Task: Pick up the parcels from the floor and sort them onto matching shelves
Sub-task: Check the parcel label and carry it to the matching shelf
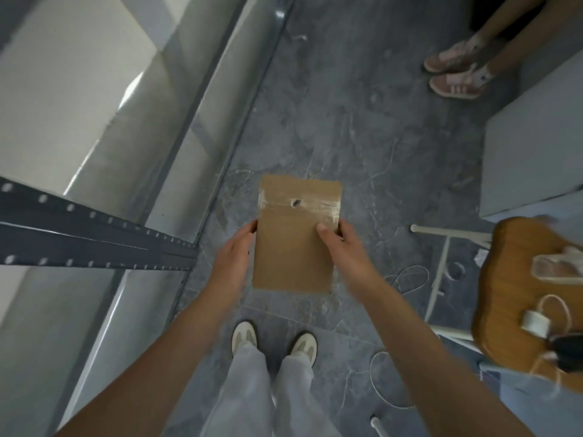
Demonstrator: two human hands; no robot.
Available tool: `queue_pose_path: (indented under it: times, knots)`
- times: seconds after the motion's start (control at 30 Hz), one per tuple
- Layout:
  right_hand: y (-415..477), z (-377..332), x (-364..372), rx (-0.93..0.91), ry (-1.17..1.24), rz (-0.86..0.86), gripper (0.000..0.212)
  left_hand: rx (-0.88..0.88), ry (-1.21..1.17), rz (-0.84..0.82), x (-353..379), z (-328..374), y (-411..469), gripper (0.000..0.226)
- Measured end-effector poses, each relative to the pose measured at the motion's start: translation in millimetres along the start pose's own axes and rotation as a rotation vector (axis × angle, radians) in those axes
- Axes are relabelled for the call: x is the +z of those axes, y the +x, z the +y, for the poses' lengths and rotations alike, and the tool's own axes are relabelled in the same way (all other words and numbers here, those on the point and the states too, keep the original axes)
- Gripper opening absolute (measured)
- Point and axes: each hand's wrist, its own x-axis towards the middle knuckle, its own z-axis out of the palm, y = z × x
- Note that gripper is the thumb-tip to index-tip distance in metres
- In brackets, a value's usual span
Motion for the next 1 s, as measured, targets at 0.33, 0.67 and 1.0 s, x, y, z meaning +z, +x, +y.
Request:
queue_pose_path:
  times: [0.33,0.67,1.0]
  knots:
    - [-93,-103,-27,-0.206,-0.007,-0.045,0.042,0.193,-0.005,0.036,-28,83,-98,0.043]
    - [-189,-184,-38,-0.428,-0.040,-0.106,0.040,0.373,-0.107,0.160,-71,145,-207,0.038]
    - [-273,-174,-19,-0.637,-0.139,-0.222,0.041,0.550,-0.178,0.289,-115,126,-321,0.037]
